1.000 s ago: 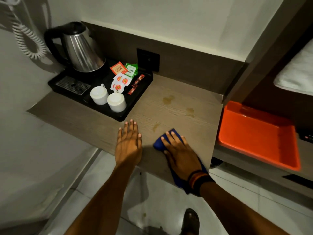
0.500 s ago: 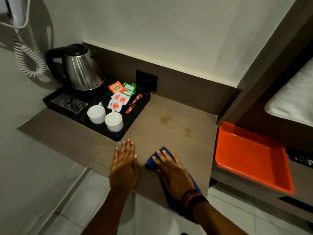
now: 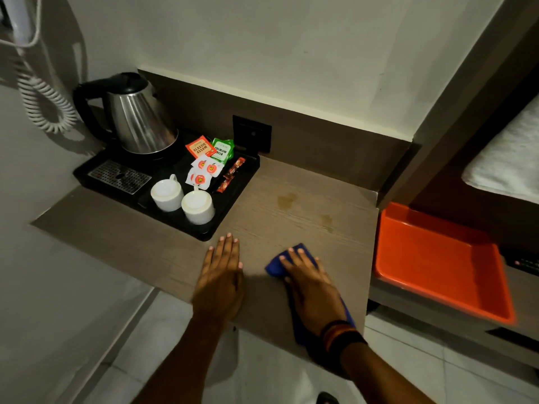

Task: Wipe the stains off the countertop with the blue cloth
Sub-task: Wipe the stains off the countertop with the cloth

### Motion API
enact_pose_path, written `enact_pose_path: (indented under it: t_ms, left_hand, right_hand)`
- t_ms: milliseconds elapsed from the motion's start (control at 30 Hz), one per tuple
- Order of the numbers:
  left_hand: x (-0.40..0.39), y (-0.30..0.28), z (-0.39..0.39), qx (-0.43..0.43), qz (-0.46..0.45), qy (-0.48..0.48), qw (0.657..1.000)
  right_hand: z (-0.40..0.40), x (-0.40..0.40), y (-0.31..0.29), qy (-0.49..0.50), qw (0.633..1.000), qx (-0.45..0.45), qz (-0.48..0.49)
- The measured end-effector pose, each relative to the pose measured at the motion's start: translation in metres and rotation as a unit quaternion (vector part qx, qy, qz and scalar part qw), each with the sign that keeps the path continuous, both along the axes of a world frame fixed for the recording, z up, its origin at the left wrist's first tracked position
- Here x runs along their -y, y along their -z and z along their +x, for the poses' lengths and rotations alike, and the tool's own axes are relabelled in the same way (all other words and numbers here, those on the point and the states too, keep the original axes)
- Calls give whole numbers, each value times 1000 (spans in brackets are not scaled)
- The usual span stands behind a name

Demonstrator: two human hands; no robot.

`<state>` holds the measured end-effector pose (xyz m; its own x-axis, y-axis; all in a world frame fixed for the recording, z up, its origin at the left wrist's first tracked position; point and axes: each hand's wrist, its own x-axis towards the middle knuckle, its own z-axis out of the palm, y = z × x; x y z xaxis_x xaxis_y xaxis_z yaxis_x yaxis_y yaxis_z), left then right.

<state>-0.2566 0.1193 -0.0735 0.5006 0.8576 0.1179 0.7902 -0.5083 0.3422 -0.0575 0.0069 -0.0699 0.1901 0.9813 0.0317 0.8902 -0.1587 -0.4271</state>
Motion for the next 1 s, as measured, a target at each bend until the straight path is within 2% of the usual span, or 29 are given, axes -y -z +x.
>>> enact_pose_path:
  t_ms: [100,167,267,367,433,500,633,700,833,900,1000]
  left_hand:
    - [-7,1,1,30,-38,9,999]
    - [-7,4,1,42,-31,17,998]
    - [-5,8,-1,38,-9,28,999]
    - [-6,4,1,44,-19,30,998]
    - [-7,-1,3,52,-36,26,998]
    - [-7,-3,2,58,-46,20,997]
    - [-7,-1,0,70,-47,13,996]
    - [-6,3,-1,61,-28,16,998]
    - [-9,11,-2,44,-36,21,998]
    - [-9,12,-2,45,-52,24,997]
    - [-7,7,-1,31,-53,29,998]
  right_hand:
    - [43,6,2,104,994,-9,6]
    - [64,-17,3,187,982,3,4]
    - [69,-73,0,237,971,24,-12]
    - [40,-99,1,170,985,18,-16]
    - [22,-78,4,69,997,37,-3]
    - [26,-44,5,22,999,28,7]
    - [76,-26,6,137,990,-11,20]
    - [97,-55,5,181,983,-8,28]
    - [110,-142,-3,199,979,-36,35]
    - [101,-172,-9,166,985,-38,26]
    - [65,-170,-15,13,1000,-6,-4]
